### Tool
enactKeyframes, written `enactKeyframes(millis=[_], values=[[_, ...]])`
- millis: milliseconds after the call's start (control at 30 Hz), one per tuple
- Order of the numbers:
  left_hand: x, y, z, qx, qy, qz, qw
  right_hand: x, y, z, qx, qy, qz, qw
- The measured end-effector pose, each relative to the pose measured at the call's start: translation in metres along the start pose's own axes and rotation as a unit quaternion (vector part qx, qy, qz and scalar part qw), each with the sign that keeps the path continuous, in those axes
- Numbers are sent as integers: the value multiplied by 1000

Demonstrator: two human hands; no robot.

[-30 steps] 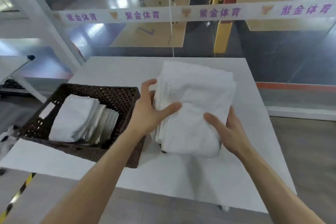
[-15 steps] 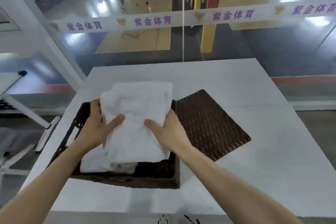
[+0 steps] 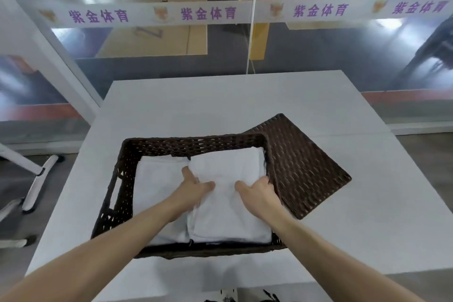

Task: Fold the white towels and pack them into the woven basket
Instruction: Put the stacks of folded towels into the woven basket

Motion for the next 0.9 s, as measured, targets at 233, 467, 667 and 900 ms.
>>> enactKeyframes(millis=[233,467,667,900], values=[[14,-35,-11,44,121,63,990,3,-22,-13,13,8,-70,997],[25,-65,-14,75,123,82,986,-22,-86,-35,24,-9,-88,996],[29,-77,-18,77,28,39,996,2,-45,-27,-12,26,-57,998],[24,-74,-7,64,-98,10,993,40,-25,-73,-11,414,322,851]])
Point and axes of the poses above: each hand's wrist, its own y-axis away from the middle knuckle, its own z-axis out of the back of the hand, x = y × z, the point moved 7 cm from there along -y, towards the middle knuckle, and after that the axes turned 1 degree about z, right-handed, at the moved point
